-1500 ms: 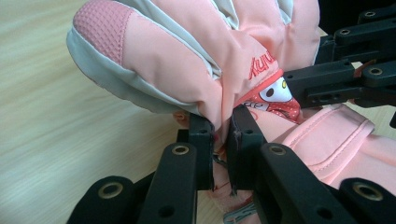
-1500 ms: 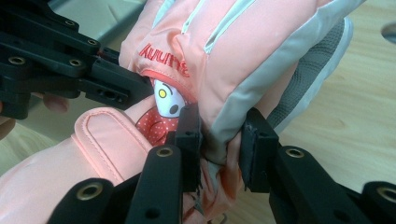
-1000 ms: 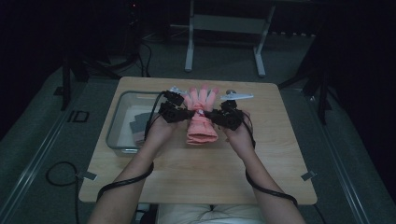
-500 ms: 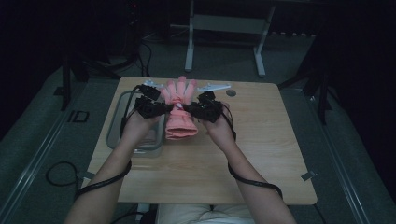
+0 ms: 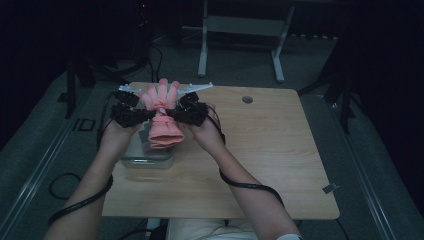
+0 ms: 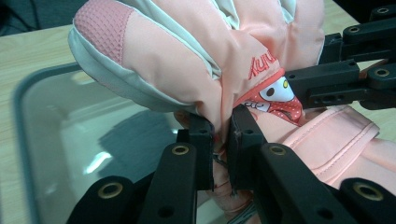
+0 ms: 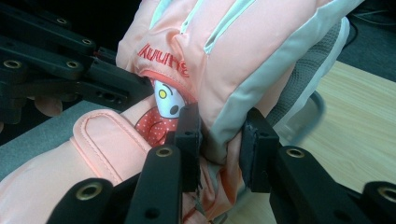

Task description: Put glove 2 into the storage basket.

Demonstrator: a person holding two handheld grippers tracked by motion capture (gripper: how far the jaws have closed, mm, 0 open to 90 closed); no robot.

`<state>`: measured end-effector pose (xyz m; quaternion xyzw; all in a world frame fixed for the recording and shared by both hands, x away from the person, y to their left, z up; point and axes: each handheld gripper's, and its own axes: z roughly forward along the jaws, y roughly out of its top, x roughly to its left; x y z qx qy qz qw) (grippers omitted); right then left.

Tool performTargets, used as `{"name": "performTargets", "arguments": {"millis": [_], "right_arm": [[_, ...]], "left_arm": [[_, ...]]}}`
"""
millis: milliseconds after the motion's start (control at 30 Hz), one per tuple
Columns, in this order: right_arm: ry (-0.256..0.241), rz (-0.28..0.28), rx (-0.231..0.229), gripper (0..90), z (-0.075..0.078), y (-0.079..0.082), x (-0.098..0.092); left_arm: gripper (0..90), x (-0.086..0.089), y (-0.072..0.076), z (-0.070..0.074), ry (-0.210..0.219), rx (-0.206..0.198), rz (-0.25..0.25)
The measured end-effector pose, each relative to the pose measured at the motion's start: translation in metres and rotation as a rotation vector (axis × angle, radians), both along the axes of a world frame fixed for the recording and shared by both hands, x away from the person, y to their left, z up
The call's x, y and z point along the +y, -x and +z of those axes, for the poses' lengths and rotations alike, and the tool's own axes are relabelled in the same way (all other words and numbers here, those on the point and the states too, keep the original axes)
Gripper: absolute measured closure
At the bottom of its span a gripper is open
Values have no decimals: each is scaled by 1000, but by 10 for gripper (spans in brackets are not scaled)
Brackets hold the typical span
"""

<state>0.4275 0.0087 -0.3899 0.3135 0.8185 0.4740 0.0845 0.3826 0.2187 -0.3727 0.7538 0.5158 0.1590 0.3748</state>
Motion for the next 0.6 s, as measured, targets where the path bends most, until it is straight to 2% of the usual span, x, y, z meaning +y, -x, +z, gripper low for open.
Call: {"name": "performTargets", "arguments": {"millis": [267, 367, 600], "right_arm": [[-6, 43, -10, 715, -1, -3, 31], [6, 48, -3, 715, -6, -7, 39], [39, 48, 8, 714, -19, -19, 48]], "left_arm": [[815, 25, 5, -1, 6, -4, 43], [815, 33, 2, -10, 22, 7, 61], [814, 39, -9, -30, 54, 26, 88]]}}
